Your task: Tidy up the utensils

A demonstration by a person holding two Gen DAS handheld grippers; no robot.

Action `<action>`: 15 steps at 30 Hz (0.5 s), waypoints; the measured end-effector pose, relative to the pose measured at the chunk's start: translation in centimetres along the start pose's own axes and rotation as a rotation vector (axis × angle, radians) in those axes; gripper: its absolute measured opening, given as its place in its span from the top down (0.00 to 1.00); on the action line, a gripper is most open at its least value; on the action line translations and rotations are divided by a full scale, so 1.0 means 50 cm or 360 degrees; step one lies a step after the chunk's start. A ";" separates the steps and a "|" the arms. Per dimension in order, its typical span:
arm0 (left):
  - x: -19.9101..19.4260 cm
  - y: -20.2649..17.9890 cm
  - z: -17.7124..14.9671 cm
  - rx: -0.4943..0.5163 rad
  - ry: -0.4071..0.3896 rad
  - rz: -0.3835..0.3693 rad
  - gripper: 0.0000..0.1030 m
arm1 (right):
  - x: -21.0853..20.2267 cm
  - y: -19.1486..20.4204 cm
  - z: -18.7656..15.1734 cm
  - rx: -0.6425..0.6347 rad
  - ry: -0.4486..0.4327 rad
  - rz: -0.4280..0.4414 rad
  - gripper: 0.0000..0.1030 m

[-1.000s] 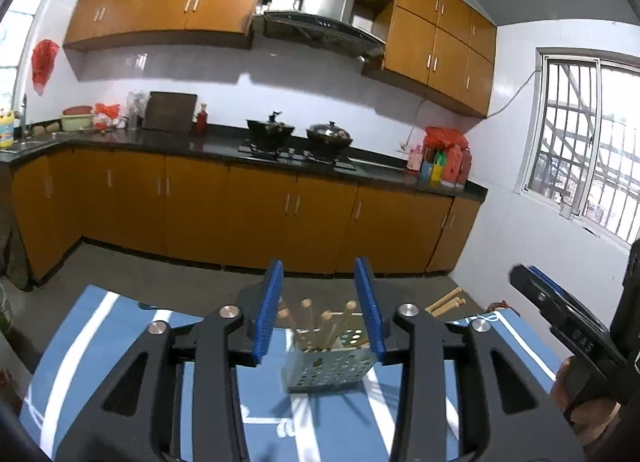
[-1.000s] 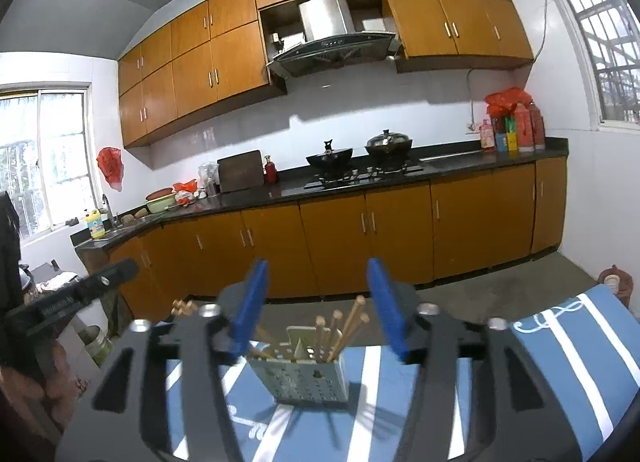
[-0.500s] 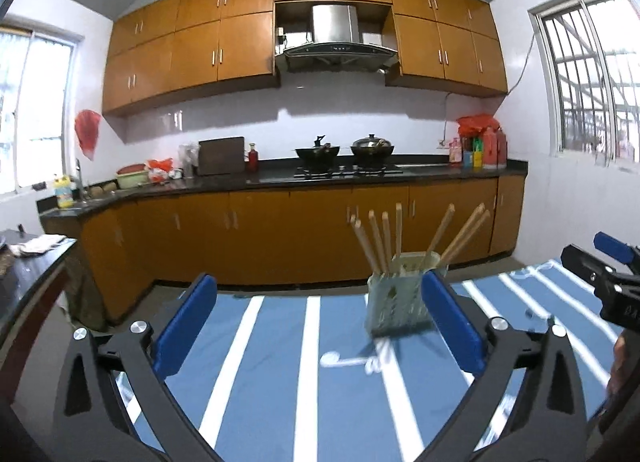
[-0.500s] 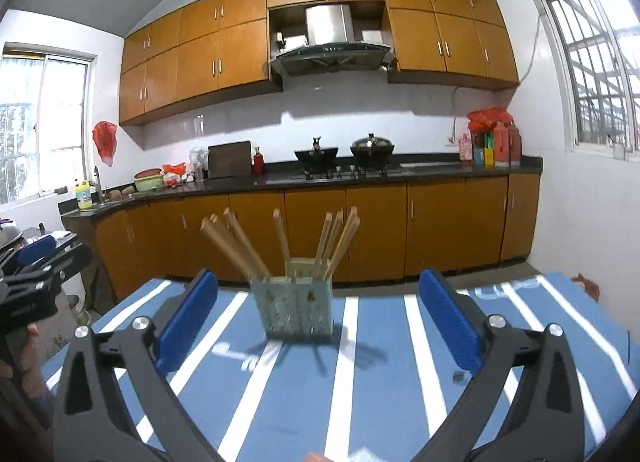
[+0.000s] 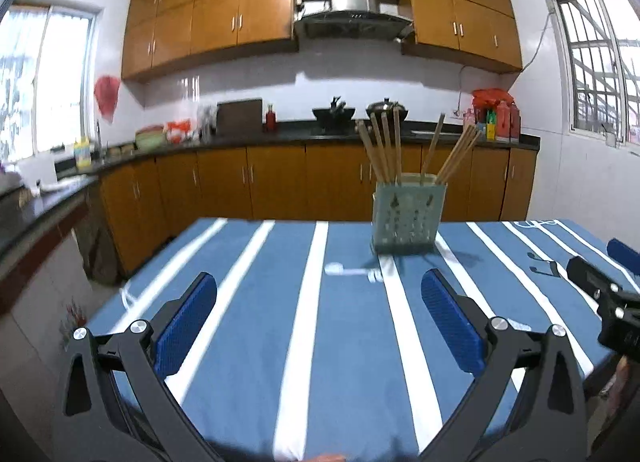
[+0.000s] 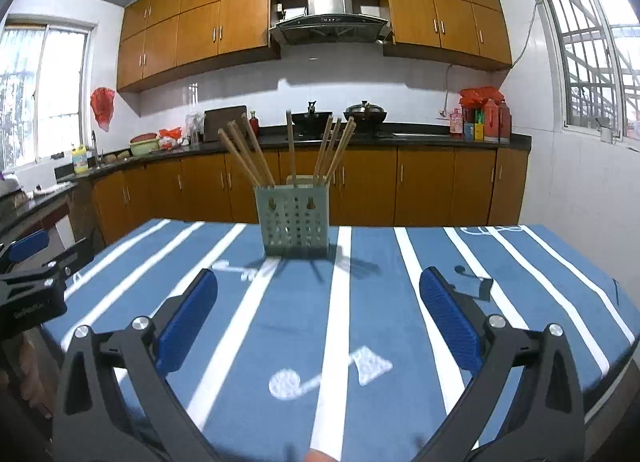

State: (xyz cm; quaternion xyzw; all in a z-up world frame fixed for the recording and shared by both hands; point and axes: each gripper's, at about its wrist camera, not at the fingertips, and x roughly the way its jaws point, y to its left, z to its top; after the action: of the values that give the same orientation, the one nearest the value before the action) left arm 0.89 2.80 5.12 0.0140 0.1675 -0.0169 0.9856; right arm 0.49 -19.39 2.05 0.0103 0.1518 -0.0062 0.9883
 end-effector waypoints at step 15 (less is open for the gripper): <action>-0.032 -0.017 -0.080 -0.0003 0.0021 0.0044 0.02 | -0.035 0.009 -0.061 -0.0008 -0.0006 -0.0019 0.04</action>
State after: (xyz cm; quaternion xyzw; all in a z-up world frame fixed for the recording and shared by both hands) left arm -1.98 2.11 1.85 0.0155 0.1739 -0.0030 0.9846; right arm -2.07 -18.84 -0.33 0.0068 0.1501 -0.0115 0.9886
